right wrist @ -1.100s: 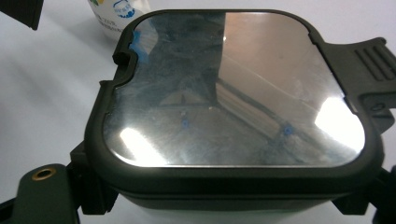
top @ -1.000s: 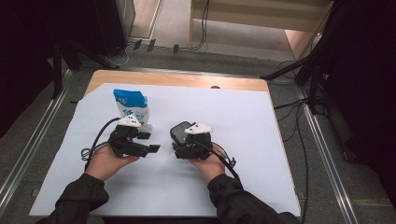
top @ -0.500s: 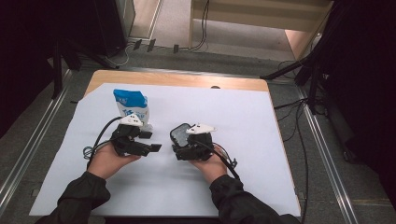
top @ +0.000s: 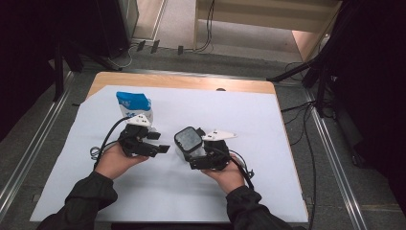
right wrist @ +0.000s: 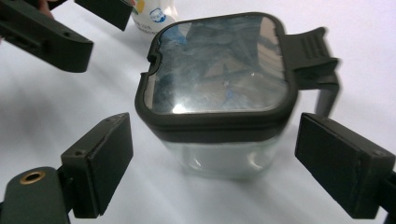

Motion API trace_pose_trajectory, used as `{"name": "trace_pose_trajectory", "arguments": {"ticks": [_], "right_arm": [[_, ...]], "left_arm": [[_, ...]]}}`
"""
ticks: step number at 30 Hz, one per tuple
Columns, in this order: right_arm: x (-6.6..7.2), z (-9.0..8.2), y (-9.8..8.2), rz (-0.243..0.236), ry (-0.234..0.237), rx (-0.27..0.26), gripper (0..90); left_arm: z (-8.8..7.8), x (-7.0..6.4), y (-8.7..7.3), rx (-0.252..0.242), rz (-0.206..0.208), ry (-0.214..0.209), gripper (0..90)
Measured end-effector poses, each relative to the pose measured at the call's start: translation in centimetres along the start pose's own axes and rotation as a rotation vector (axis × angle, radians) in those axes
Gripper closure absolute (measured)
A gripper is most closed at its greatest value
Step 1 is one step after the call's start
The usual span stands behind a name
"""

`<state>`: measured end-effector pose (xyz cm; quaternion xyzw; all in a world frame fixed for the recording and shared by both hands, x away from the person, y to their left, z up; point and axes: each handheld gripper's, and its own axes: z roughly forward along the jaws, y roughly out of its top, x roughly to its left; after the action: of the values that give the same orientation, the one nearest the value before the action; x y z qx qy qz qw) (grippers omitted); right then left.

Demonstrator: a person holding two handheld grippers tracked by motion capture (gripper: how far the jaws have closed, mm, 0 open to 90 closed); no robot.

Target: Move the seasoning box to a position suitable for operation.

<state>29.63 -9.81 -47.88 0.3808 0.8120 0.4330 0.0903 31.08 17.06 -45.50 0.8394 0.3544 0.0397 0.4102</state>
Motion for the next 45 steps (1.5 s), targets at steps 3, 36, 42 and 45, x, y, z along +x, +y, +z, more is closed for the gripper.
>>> {"name": "trace_pose_trajectory", "arguments": {"ticks": [3, 36, 42, 45], "right_arm": [[-0.3, -1.4, -0.1, -0.005, 0.009, -0.024, 12.1], [-8.2, -0.3, 2.2, -0.026, 0.053, -0.028, 90.0], [-9.2, 1.4, 3.1, -0.013, 0.070, -0.015, 90.0], [-9.6, 2.1, 3.5, -0.005, 0.082, -0.018, 90.0]], "left_arm": [[0.2, 0.0, 0.1, -0.004, -0.005, -0.003, 35.8], [2.4, -2.1, -0.9, -0.005, -0.025, -0.016, 90.0], [2.6, -2.9, -1.2, -0.014, -0.022, -0.005, 90.0], [2.7, -3.5, -1.3, -0.021, -0.021, -0.013, 90.0]]}}
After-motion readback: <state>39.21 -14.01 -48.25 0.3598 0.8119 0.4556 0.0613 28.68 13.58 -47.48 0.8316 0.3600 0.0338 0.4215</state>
